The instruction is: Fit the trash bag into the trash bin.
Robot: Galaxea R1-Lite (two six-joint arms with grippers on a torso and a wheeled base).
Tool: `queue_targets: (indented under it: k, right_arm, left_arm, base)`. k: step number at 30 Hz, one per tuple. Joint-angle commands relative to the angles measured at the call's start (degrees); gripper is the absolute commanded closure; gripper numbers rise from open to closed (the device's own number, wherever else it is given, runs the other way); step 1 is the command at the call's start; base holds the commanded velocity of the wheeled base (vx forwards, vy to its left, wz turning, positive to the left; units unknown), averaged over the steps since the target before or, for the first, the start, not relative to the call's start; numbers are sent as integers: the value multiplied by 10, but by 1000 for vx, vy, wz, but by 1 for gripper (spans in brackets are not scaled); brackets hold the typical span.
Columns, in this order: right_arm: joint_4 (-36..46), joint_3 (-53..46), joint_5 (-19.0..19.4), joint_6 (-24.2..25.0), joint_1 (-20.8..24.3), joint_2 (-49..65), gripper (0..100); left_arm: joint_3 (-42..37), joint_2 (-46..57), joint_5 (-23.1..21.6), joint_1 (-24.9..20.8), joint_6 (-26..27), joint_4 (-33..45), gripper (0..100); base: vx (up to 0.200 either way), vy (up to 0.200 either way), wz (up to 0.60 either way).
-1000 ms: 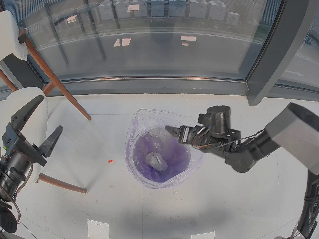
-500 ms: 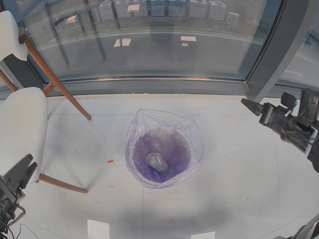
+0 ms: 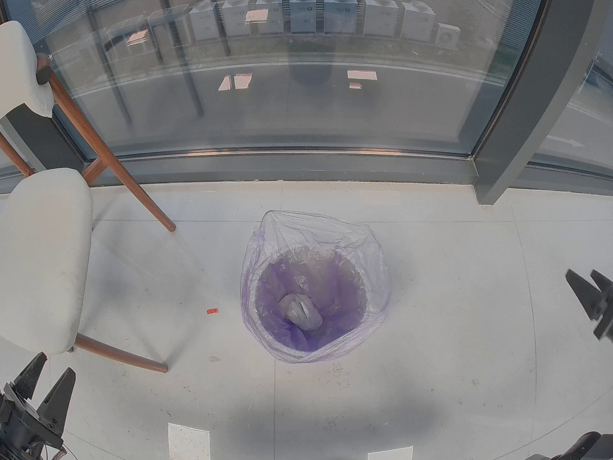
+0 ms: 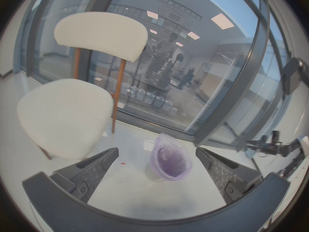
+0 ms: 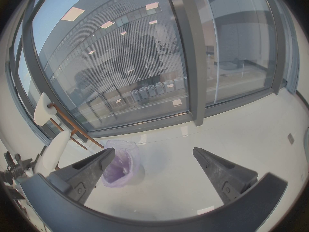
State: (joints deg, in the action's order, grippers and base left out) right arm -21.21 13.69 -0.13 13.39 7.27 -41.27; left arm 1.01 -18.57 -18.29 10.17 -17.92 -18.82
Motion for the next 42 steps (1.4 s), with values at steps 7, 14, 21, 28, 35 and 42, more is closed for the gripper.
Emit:
queue_targets:
  k: [7, 14, 21, 28, 35, 42]
  right_arm:
    - [214, -137, 18, -131, -69, 411, 0]
    - [216, -137, 23, -135, -61, 392, 0]
    - [212, -137, 21, -132, -69, 412, 0]
    - [212, -137, 2, -118, -68, 411, 0]
    - [211, -137, 11, -136, -70, 411, 0]
    - [212, -137, 11, -136, -69, 411, 0]
  left_arm:
    - [-10, 132, 171, 28, 208, 191, 0]
    - [-10, 136, 170, -107, 207, 191, 0]
    - [-10, 184, 213, -99, 170, 187, 0]
    - [-10, 180, 214, -99, 157, 188, 0]
    - [-10, 181, 204, -100, 177, 188, 0]
    - [-10, 181, 195, -100, 172, 187, 0]
  base:
    - [0, 0, 0]
    - [0, 0, 0]
    - [0, 0, 0]
    - [0, 0, 0]
    - [0, 0, 0]
    - [0, 0, 0]
